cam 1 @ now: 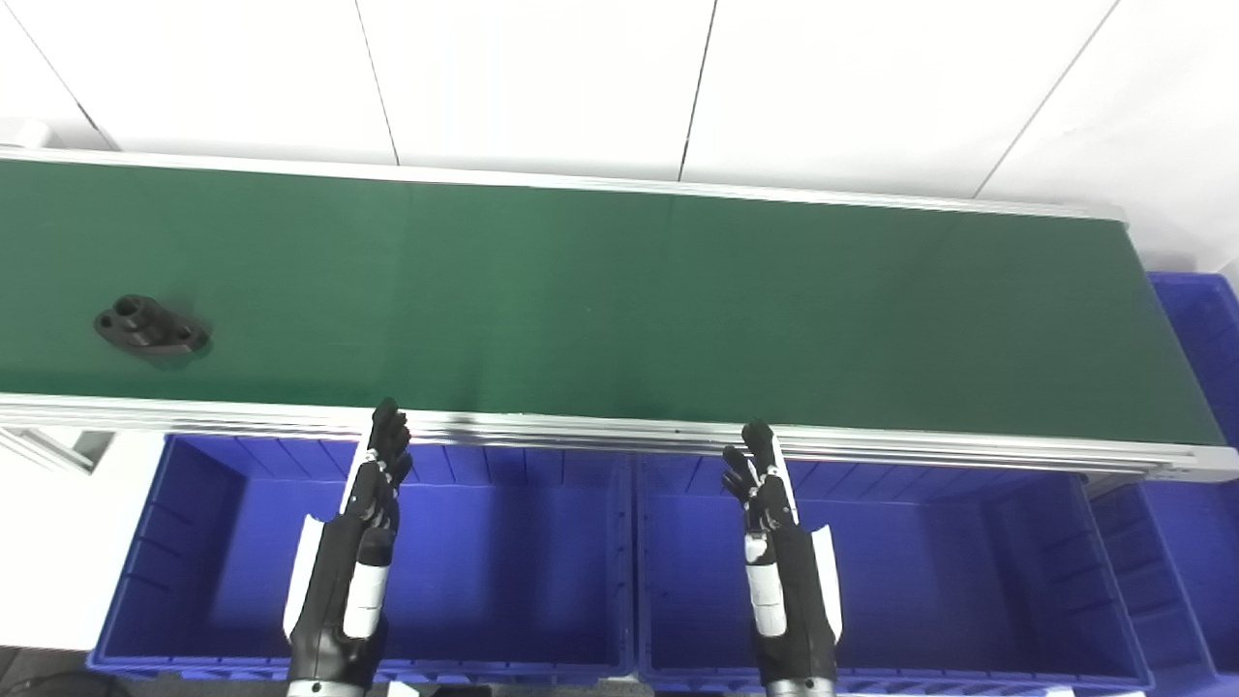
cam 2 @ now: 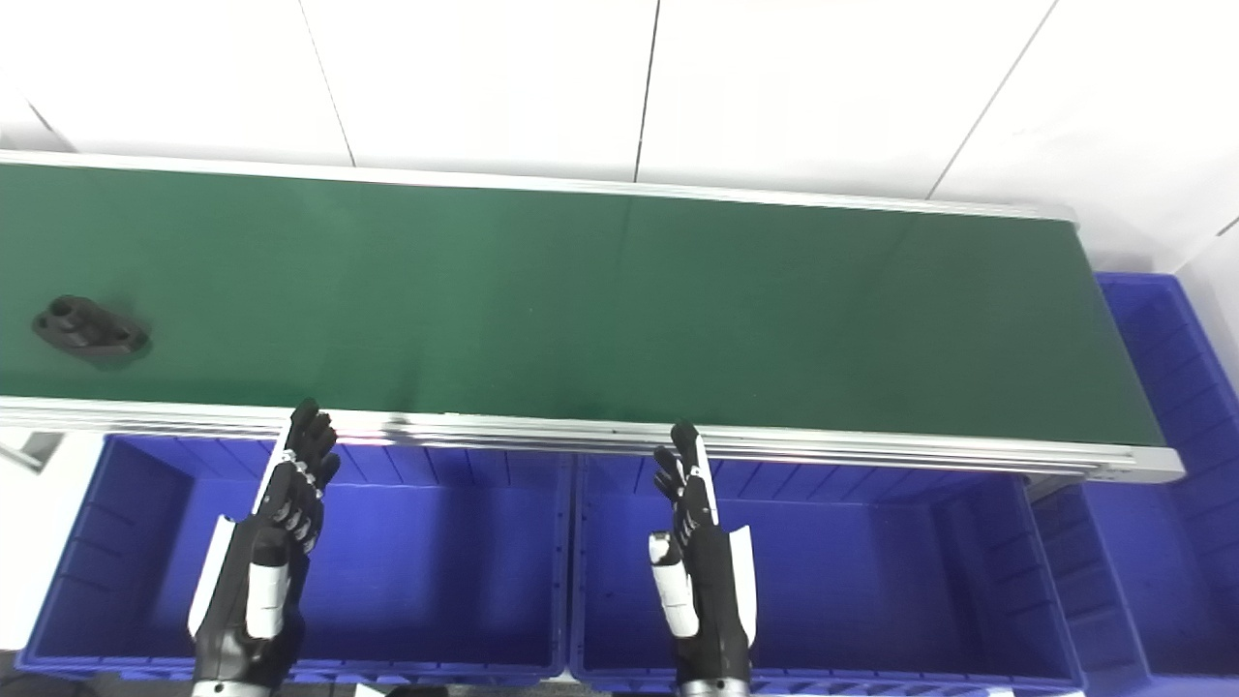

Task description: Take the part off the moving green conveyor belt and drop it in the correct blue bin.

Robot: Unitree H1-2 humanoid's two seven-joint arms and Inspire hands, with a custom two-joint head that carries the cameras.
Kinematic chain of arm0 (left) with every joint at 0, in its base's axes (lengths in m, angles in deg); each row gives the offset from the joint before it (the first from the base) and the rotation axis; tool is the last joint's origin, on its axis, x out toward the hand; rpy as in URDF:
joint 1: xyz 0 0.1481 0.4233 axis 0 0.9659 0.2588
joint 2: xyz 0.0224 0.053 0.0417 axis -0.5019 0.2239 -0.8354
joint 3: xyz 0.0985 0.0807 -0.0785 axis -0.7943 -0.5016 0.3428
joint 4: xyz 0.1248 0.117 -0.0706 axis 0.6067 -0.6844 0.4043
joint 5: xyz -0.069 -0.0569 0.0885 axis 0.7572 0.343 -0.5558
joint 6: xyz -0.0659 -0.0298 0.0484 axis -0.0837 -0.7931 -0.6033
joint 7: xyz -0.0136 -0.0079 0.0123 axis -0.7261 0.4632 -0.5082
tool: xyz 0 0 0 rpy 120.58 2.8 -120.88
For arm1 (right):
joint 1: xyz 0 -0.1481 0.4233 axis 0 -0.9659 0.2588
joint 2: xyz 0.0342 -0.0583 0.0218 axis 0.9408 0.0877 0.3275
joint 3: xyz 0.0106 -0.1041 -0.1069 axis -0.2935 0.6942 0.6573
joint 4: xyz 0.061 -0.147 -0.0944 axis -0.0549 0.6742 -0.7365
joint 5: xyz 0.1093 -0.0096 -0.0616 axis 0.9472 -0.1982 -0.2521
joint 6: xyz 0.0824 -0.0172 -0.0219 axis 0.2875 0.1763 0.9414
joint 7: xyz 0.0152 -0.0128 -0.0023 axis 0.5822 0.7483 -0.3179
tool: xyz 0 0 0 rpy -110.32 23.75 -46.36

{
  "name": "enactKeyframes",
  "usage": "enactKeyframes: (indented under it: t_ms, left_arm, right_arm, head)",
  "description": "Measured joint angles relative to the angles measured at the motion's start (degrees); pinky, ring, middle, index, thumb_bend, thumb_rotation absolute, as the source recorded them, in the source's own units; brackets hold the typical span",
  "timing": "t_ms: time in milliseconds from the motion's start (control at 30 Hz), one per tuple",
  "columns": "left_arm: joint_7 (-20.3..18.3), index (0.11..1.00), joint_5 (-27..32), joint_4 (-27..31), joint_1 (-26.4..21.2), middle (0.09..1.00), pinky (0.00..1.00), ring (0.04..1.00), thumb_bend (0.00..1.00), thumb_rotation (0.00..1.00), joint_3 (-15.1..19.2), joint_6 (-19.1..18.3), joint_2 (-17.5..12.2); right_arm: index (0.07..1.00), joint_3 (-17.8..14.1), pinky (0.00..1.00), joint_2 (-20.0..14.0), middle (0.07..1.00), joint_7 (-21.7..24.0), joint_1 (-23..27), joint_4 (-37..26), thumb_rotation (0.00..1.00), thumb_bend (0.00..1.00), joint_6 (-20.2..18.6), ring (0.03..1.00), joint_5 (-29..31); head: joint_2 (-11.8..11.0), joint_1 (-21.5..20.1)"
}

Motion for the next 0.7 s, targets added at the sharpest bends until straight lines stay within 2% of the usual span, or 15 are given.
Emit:
enactKeyframes:
  t_ms: [700]
  left_arm:
    - [-0.63, 1.000, -0.07, -0.58, -0.51, 1.000, 1.00, 1.000, 0.72, 1.00, -0.06, -0.27, -0.42]
  right_arm:
    - [0.996, 0.01, 0.90, 0.03, 0.985, 0.23, 0.15, 0.14, 1.00, 0.80, -0.17, 0.930, -0.07]
  head:
    - [0.00, -0.09]
